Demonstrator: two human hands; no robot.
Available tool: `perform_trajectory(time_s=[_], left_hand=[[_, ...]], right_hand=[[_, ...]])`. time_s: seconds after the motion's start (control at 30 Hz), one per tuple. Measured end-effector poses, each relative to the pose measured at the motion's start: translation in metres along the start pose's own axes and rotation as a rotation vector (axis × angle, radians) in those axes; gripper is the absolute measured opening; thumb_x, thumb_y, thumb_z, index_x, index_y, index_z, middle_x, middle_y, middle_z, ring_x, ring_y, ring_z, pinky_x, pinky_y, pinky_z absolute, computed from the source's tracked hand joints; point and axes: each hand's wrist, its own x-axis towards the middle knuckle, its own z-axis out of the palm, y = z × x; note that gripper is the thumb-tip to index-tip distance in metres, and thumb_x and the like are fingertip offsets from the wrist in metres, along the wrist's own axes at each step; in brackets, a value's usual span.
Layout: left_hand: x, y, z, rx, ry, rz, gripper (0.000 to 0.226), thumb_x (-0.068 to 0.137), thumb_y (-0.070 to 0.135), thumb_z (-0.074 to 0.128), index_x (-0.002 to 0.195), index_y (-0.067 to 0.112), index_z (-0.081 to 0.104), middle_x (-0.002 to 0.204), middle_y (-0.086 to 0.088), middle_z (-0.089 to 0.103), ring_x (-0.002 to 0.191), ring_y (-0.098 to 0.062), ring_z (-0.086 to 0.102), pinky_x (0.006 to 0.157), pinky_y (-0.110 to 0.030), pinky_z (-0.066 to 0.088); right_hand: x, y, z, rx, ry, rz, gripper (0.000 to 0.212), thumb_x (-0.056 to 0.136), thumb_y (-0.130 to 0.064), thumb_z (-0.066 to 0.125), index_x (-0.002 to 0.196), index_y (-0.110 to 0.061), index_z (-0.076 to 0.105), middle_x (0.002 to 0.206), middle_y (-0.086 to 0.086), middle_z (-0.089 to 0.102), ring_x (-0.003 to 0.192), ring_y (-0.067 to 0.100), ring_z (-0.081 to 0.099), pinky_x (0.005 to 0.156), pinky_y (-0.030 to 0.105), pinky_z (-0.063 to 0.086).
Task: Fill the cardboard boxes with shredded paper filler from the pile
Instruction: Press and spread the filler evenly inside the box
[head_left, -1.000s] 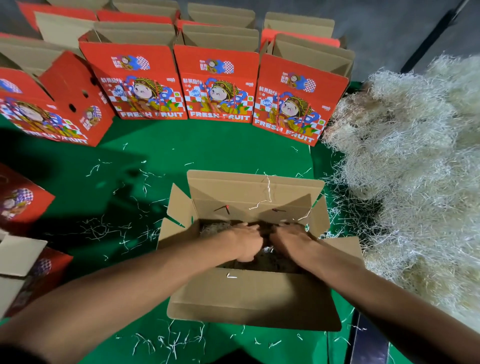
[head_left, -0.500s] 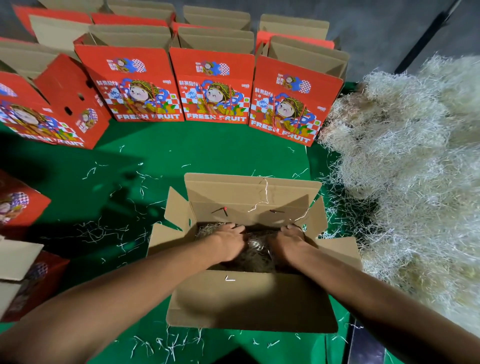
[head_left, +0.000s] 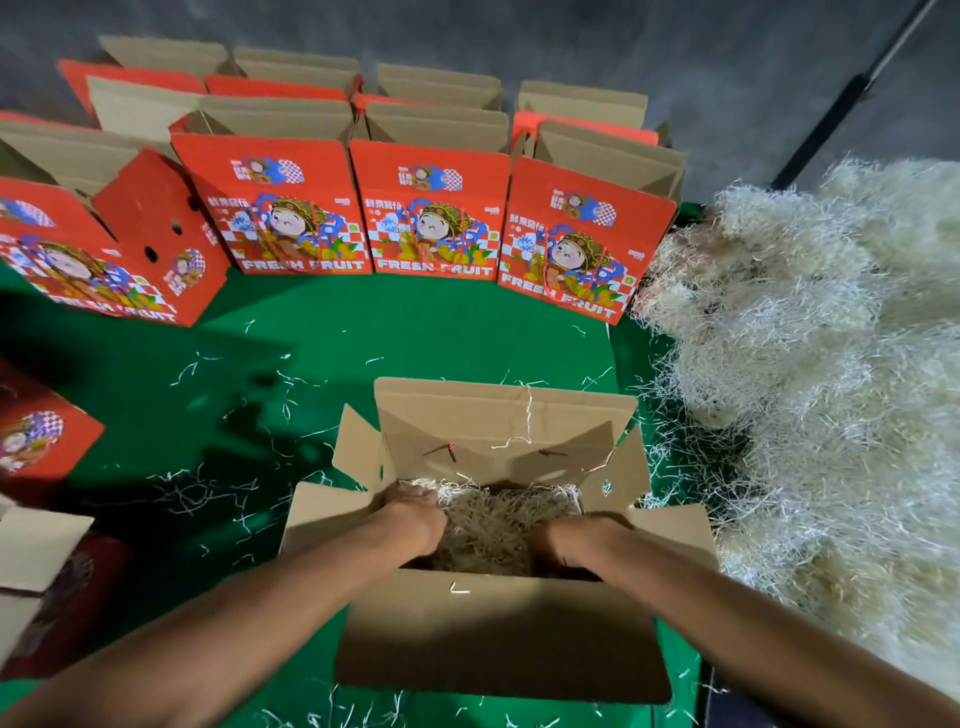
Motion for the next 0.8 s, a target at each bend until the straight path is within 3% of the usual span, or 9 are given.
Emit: perform_trajectory(time_s=[0.13,0.23,0.33,0.47,0.67,0.8], left_hand=[[-0.003,0.001,-0.007,-0.061,0.188,0.024,0.044,0.093,0.008,0.055,0.137,0.014,0.054,0.142,-0.01,0.051,0.132,-0.028,0.047,0.109,-0.047,0.039],[0.0,0.006,-0.005,-0.203,0.355,0.019,0.057,0.089,0.01,0.061,0.143,0.01,0.043,0.138,-0.013,0.055,0.126,-0.03,0.053,0.105,-0.045,0.044],[0.006,0.006,-0.004,-0.242,0.273,-0.016,0.062,0.091,0.013,0.062,0.148,0.006,0.037,0.147,-0.015,0.046,0.138,-0.031,0.04,0.113,-0.044,0.036],[0.016,0.001,0.002,-0.104,0.108,-0.005,0.051,0.097,0.018,0.048,0.148,0.012,0.043,0.159,-0.013,0.029,0.147,-0.029,0.025,0.121,-0.042,0.019],[0.021,0.007,0.008,-0.167,0.096,-0.069,0.073,0.092,0.015,0.054,0.155,0.013,0.018,0.159,-0.018,0.024,0.146,-0.035,0.024,0.119,-0.048,0.02],[0.017,0.002,-0.001,-0.236,0.198,-0.054,0.058,0.09,0.008,0.059,0.145,0.008,0.042,0.148,-0.016,0.046,0.137,-0.032,0.043,0.115,-0.045,0.033]], right_hand=[[-0.001,-0.004,-0.002,-0.028,0.139,-0.129,0.027,0.096,-0.002,0.052,0.121,0.0,0.06,0.12,0.018,0.063,0.085,0.022,0.058,0.078,0.03,0.046],[-0.002,-0.019,-0.011,-0.008,0.389,-0.261,0.025,0.084,0.006,0.058,0.105,-0.006,0.063,0.109,0.015,0.063,0.101,0.029,0.061,0.091,0.04,0.049],[0.006,-0.033,-0.014,0.061,0.384,-0.32,0.029,0.089,0.005,0.055,0.114,-0.009,0.059,0.12,0.014,0.061,0.11,0.03,0.059,0.098,0.04,0.046],[0.018,-0.031,-0.014,0.224,0.328,-0.237,0.035,0.102,-0.029,0.049,0.137,-0.023,0.052,0.139,0.007,0.055,0.124,0.027,0.054,0.108,0.039,0.041],[0.014,-0.012,-0.014,0.055,0.418,-0.057,0.038,0.093,-0.007,0.05,0.129,-0.018,0.057,0.135,0.012,0.056,0.127,0.033,0.051,0.109,0.045,0.038],[0.0,-0.007,-0.026,0.144,0.488,-0.075,0.03,0.088,-0.01,0.058,0.115,-0.021,0.067,0.116,0.006,0.068,0.105,0.027,0.065,0.096,0.036,0.05]])
